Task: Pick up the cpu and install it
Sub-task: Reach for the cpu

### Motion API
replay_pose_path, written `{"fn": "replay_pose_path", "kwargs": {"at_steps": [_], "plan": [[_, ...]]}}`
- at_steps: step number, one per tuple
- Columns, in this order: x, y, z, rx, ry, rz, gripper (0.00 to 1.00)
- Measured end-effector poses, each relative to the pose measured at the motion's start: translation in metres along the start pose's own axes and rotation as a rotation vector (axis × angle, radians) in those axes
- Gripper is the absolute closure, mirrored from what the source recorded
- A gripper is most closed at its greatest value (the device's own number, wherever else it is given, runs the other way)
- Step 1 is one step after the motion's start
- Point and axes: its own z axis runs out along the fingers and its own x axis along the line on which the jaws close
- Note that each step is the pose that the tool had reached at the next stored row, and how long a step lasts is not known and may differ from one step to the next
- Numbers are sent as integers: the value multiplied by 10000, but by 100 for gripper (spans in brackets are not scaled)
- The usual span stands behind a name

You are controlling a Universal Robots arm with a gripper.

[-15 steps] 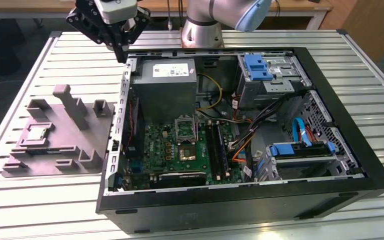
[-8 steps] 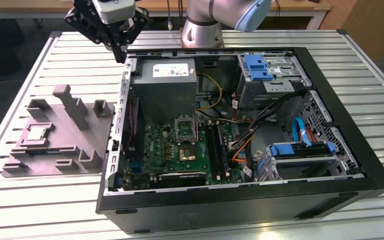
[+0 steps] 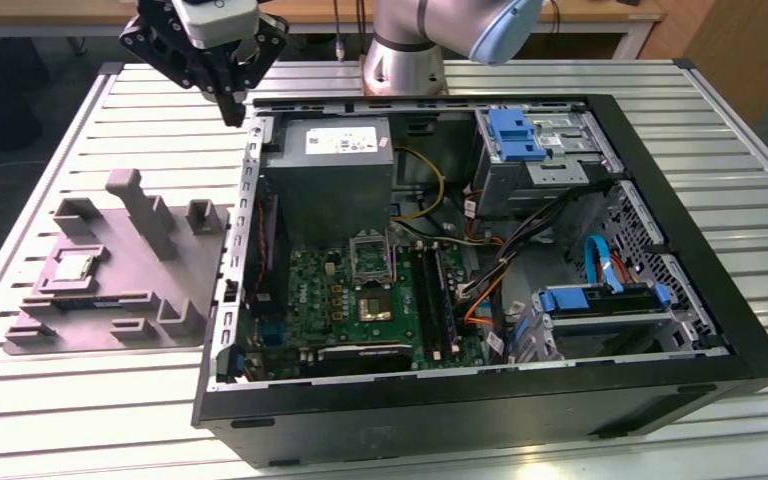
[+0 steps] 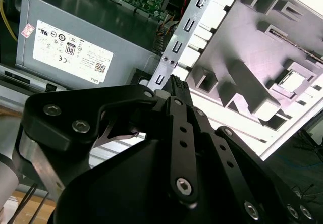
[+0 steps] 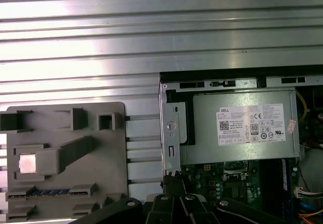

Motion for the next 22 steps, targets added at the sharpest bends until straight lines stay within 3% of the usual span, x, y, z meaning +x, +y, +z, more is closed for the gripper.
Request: {"fn": "replay_pose_path", "kwargs": {"at_steps": [22], "plan": [[58,-4,-1,0,0,1,89]]}}
